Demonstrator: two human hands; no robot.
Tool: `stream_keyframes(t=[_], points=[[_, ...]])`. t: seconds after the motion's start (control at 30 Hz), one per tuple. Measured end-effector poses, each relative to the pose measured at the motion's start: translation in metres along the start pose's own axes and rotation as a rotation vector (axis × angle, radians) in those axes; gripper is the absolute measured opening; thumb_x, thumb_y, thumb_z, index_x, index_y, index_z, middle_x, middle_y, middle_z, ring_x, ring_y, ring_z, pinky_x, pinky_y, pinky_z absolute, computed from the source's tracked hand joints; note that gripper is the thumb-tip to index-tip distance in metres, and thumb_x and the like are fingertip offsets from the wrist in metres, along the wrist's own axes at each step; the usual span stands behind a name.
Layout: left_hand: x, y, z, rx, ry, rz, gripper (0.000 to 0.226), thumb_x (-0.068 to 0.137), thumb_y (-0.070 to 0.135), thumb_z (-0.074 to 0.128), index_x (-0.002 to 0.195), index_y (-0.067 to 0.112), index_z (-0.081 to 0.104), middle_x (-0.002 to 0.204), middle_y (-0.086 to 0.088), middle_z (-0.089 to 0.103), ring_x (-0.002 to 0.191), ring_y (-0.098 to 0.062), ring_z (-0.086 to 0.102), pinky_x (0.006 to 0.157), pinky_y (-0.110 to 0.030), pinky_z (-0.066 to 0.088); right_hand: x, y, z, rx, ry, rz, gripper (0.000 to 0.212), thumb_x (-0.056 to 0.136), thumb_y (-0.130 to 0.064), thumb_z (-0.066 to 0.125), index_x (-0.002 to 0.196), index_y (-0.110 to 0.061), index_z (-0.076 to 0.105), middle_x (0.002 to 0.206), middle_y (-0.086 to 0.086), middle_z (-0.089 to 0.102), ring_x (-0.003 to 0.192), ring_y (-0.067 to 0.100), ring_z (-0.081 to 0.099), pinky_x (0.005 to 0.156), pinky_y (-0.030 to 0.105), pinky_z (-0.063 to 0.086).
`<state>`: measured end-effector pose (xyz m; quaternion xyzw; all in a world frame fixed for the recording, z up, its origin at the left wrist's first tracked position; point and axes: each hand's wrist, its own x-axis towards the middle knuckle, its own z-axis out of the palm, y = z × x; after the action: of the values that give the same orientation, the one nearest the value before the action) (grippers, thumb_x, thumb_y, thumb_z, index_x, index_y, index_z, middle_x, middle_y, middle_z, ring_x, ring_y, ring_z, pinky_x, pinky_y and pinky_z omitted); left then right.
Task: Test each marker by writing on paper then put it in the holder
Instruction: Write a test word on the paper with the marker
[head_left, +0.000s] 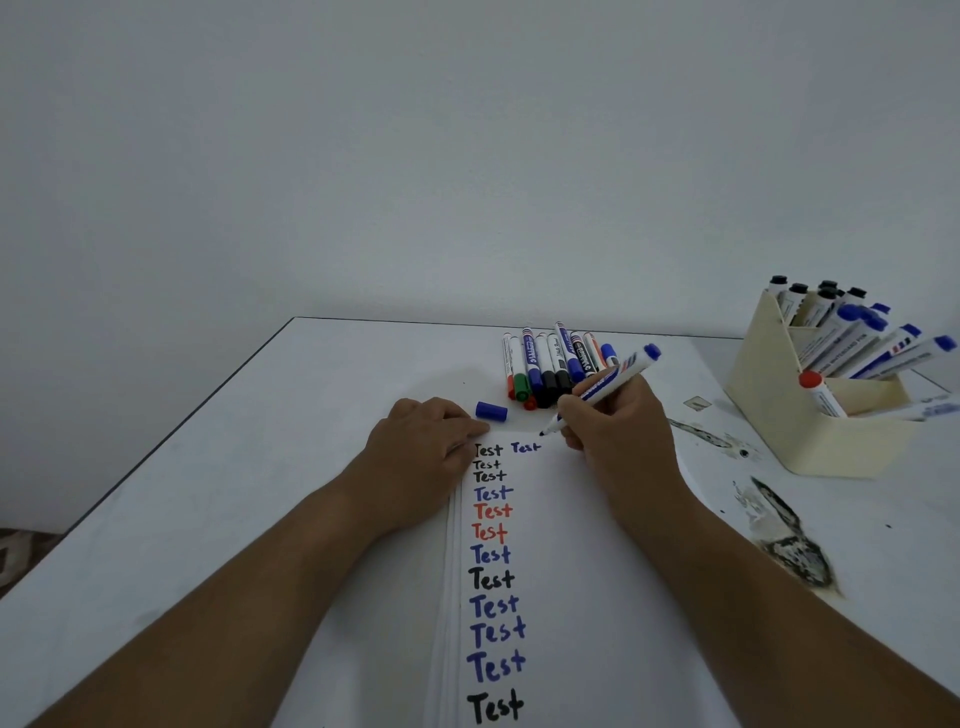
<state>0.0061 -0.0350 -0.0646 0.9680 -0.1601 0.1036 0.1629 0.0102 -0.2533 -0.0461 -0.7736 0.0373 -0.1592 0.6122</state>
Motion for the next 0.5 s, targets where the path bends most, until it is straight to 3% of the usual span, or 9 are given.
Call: stream_keyframes(t=[0.13,0.3,0.4,0.5], points=[[-0.001,0.0,-0.001,-0.028,0.004,0.005,0.039,0.104,0.04,0.043,0.141,0.033,0.054,0.138,0.013,0.049,0.124,-0.012,0.038,0.105,-0.031,0.034,0.001,-0.003,-0.008,0.264,0.046,0.086,0.016,0.089,-0.013,0.075,0.101,-0.012,0.064,0.087,0.011,0.073,0.074,0.02,0.069,0.078,0.04,0.063],[-0.001,0.0,-0.003,-0.128,-0.005,-0.066,0.04,0.1,0.044,0.05,0.139,0.034,0.053,0.135,0.016,0.052,0.126,-0.011,0.04,0.107,-0.034,0.037,0.004,0.0,-0.007,0.343,0.032,0.133,0.017,0.087,-0.01,0.076,0.103,-0.01,0.069,0.092,0.015,0.074,0.076,0.021,0.07,0.077,0.038,0.062],[0.005,0.003,-0.005,-0.27,0.056,-0.212,0.042,0.096,0.05,0.055,0.135,0.034,0.053,0.124,0.016,0.058,0.118,-0.009,0.051,0.097,-0.031,0.045,0.003,0.0,-0.007,0.379,0.023,0.133,0.011,0.088,-0.007,0.075,0.092,-0.016,0.071,0.082,0.008,0.074,0.076,0.022,0.071,0.086,0.044,0.062],[0.014,0.005,-0.005,-0.311,0.105,-0.333,0.045,0.094,0.054,0.057,0.135,0.035,0.052,0.112,0.016,0.06,0.102,-0.005,0.057,0.081,-0.024,0.046,0.006,-0.001,-0.008,0.51,-0.002,0.213,0.009,0.09,-0.006,0.071,0.096,-0.013,0.071,0.086,0.01,0.074,0.08,0.024,0.071,0.09,0.046,0.06]])
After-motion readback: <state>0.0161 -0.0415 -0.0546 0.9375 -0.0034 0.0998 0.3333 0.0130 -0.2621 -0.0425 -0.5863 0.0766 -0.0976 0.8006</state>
